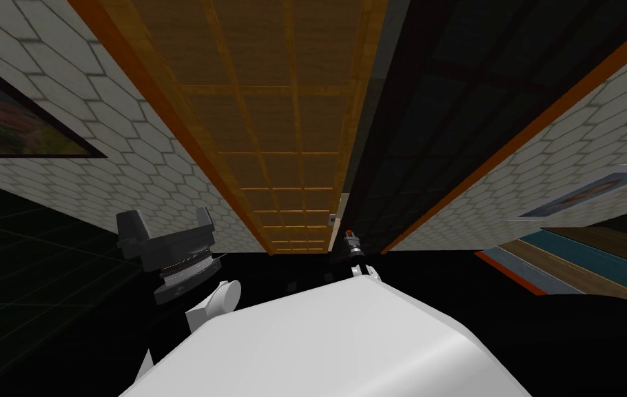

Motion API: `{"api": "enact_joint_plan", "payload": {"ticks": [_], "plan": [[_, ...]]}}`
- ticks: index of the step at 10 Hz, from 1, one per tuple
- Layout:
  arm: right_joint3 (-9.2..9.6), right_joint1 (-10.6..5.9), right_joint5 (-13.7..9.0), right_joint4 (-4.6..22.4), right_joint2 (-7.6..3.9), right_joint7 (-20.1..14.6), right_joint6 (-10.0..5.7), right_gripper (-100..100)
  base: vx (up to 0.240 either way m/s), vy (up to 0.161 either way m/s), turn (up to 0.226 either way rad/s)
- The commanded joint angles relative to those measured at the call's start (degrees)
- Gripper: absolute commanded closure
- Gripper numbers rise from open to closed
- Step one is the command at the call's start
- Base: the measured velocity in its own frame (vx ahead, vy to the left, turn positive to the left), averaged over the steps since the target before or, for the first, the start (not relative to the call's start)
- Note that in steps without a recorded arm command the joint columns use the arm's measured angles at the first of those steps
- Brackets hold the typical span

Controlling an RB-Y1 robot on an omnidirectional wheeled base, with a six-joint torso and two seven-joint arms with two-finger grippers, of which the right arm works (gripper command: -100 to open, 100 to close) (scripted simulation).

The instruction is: Pull the door open

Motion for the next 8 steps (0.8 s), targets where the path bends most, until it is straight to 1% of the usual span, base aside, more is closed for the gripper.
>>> {"api": "enact_joint_plan", "payload": {"ticks": [1, 2, 5, 6, 7, 8], "plan": [[-0.96, -0.21, -0.5, 1.9, -1.02, 0.4, -0.07, 100, -0.071, 0.011, -0.019], [-0.86, 1.22, -1.1, 2.0, -1.58, -1.4, 0.04, 100, -0.079, 0.012, -0.029], [-0.86, 1.22, -1.1, 2.0, -1.58, -1.4, 0.04, 100, -0.041, 0.013, -0.010], [-0.79, 2.16, -1.5, 2.1, -1.96, -2.6, 0.11, 100, -0.046, 0.013, -0.021], [-0.79, 2.14, -1.5, 2.4, -1.96, -2.6, 0.11, 100, -0.057, 0.016, -0.026], [-0.79, 2.16, -1.5, 2.1, -1.96, -2.6, 0.11, 100, -0.029, 0.005, -0.012]]}}
